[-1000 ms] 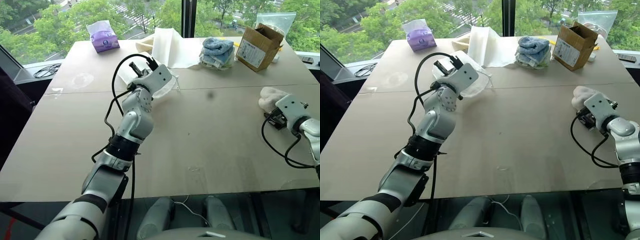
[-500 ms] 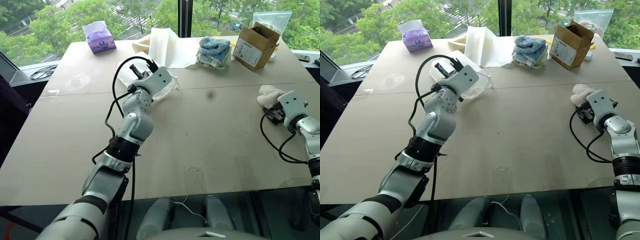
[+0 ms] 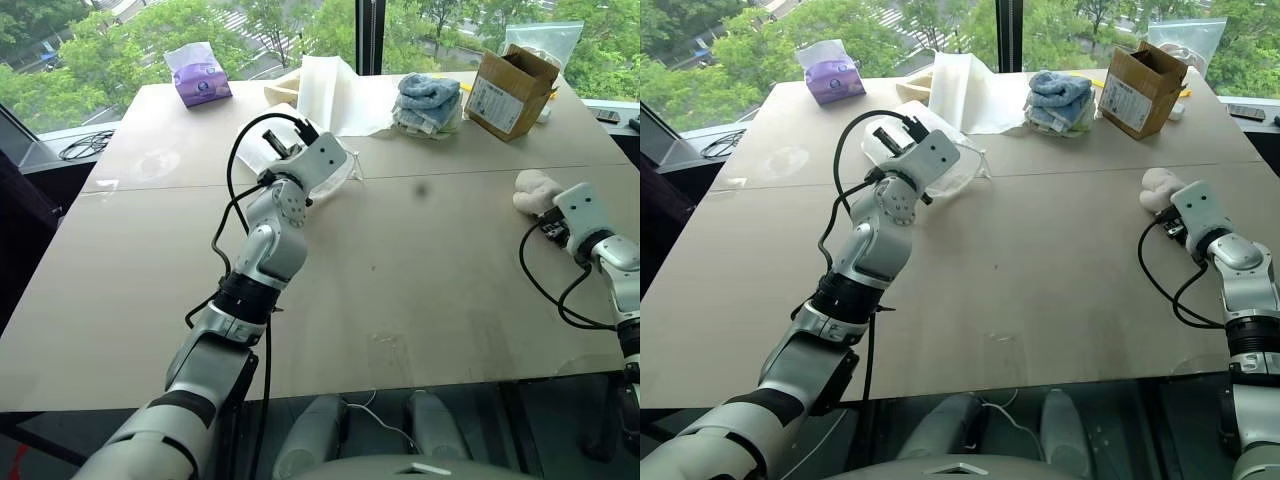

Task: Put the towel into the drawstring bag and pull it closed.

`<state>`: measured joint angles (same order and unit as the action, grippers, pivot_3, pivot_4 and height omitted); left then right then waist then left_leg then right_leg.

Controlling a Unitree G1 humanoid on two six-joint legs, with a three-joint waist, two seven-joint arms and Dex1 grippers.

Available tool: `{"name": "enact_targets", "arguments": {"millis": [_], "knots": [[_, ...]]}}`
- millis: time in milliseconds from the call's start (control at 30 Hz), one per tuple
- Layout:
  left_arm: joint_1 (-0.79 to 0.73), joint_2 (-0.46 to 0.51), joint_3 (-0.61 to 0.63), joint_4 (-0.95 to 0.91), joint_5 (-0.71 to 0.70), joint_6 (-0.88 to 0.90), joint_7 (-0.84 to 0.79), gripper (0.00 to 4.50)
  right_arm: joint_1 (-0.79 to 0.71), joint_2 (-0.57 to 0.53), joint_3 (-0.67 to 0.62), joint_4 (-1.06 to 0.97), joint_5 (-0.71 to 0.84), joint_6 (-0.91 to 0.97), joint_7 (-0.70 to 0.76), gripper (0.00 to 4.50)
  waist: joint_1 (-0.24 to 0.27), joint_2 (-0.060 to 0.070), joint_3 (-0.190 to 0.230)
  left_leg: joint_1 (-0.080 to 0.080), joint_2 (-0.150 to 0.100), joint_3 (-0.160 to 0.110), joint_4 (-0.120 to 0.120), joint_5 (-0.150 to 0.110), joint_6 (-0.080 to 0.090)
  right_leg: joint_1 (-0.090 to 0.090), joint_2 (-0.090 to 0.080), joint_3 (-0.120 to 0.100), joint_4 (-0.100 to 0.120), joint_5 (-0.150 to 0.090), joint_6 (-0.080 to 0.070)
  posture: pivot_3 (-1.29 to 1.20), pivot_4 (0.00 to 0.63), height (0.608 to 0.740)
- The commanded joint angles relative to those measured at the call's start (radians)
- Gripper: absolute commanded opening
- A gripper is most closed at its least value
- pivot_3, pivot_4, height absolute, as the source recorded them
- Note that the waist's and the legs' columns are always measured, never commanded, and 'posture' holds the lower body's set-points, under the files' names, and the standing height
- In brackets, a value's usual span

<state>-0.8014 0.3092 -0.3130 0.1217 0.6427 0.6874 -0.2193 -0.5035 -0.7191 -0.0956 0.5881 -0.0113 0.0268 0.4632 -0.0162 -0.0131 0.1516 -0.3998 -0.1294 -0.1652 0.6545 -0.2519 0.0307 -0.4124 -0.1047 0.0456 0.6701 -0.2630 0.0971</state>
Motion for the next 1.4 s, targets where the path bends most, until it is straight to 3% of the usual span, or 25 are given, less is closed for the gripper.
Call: {"name": "enact_targets", "arguments": {"millis": [33, 133, 333, 500, 667, 1067, 1400], "knots": [[-0.019, 0.008, 0.012, -0.034, 0.006, -0.011, 0.001, 0.00, -0.011, -0.008, -0.022, -0.031, 0.006, -0.014, -0.002, 0.05, 0.000, 0.000, 0.000, 0.000, 0.000, 0.000, 0.000, 0.000, 0.000, 0.000, 0.000, 0.000, 0.000, 0.000, 0.000, 0.00, 0.150, 0.740], [-0.017, 0.009, 0.013, -0.035, 0.006, -0.010, 0.000, 0.00, -0.011, -0.005, -0.020, -0.039, 0.010, -0.018, 0.006, 0.05, 0.000, 0.000, 0.000, 0.000, 0.000, 0.000, 0.000, 0.000, 0.000, 0.000, 0.000, 0.000, 0.000, 0.000, 0.000, 0.00, 0.150, 0.740], [-0.032, 0.008, 0.032, -0.033, -0.016, -0.010, -0.008, 0.00, 0.022, 0.038, 0.008, -0.292, 0.112, 0.004, 0.161, 0.05, -0.005, 0.000, 0.000, 0.000, 0.000, 0.002, 0.000, 0.000, 0.000, -0.001, 0.000, 0.001, 0.002, 0.000, 0.000, 0.00, 0.150, 0.740], [-0.071, -0.018, 0.109, -0.060, -0.126, 0.048, -0.085, 0.00, 0.024, 0.070, 0.129, -0.513, -0.033, -0.189, 0.133, 0.05, -0.002, 0.000, 0.000, 0.000, 0.000, 0.001, 0.002, 0.000, 0.000, -0.001, 0.000, 0.001, 0.003, 0.000, 0.000, 0.00, 0.150, 0.740], [-0.127, -0.007, 0.186, -0.078, -0.284, 0.108, -0.238, 0.00, 0.005, 0.098, 0.245, -0.607, -0.226, -0.465, 0.060, 0.05, -0.002, 0.000, 0.000, 0.000, 0.000, 0.000, 0.003, 0.000, 0.000, -0.002, 0.001, 0.000, 0.004, 0.000, 0.000, 0.00, 0.150, 0.740], [-0.224, 0.081, 0.218, -0.103, -0.518, 0.200, -0.445, 0.00, -0.119, 0.192, 0.376, -0.391, -0.475, -0.657, -0.082, 0.05, -0.013, 0.000, 0.000, 0.000, 0.000, -0.001, 0.010, 0.000, -0.001, -0.001, 0.002, 0.000, 0.009, 0.000, 0.000, 0.00, 0.150, 0.740], [-0.250, 0.104, 0.190, -0.131, -0.638, 0.328, -0.474, 0.00, -0.170, 0.271, 0.422, -0.287, -0.600, -0.507, -0.133, 0.05, -0.030, 0.000, 0.000, 0.000, 0.000, -0.001, 0.010, 0.000, -0.001, -0.001, 0.002, 0.000, 0.009, 0.000, 0.000, 0.00, 0.150, 0.740]]}}
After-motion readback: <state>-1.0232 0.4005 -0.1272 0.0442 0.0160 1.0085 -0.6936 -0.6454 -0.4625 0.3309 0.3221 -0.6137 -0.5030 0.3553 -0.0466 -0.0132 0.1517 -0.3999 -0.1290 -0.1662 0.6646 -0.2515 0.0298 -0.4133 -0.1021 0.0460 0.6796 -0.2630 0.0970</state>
